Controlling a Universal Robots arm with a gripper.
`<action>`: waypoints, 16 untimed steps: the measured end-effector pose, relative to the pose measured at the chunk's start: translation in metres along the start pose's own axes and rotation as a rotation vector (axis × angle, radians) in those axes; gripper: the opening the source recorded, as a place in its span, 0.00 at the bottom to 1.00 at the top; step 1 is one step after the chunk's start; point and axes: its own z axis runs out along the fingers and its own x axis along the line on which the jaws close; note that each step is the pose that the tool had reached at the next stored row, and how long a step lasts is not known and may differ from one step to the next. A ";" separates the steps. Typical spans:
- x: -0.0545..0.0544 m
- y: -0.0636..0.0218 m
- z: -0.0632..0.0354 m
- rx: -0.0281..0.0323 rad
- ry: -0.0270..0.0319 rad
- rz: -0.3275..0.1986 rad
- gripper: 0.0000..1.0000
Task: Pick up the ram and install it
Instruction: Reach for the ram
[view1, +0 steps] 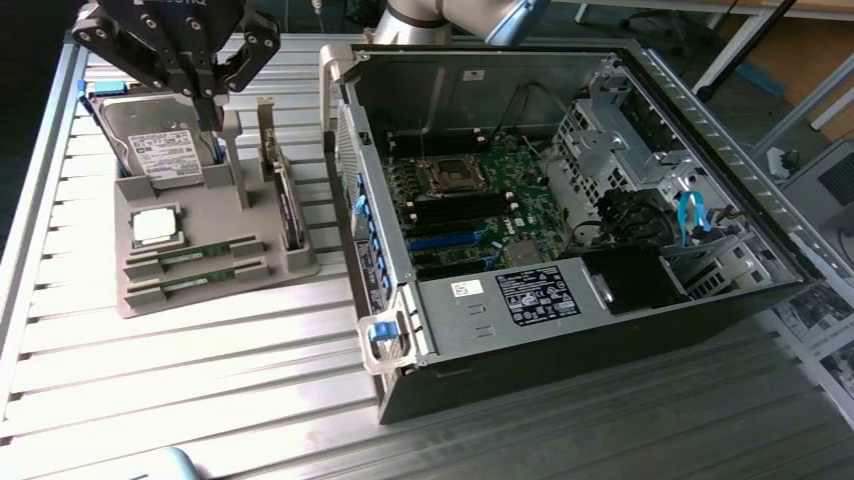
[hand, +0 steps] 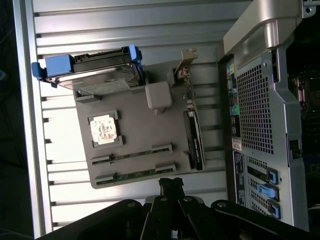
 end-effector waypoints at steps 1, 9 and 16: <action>0.000 -0.0009 -0.0001 0.0001 0.0001 0.000 0.11; -0.001 -0.0077 -0.0003 0.0000 0.0000 0.000 0.11; -0.001 -0.0141 -0.0006 0.0000 0.0000 0.000 0.11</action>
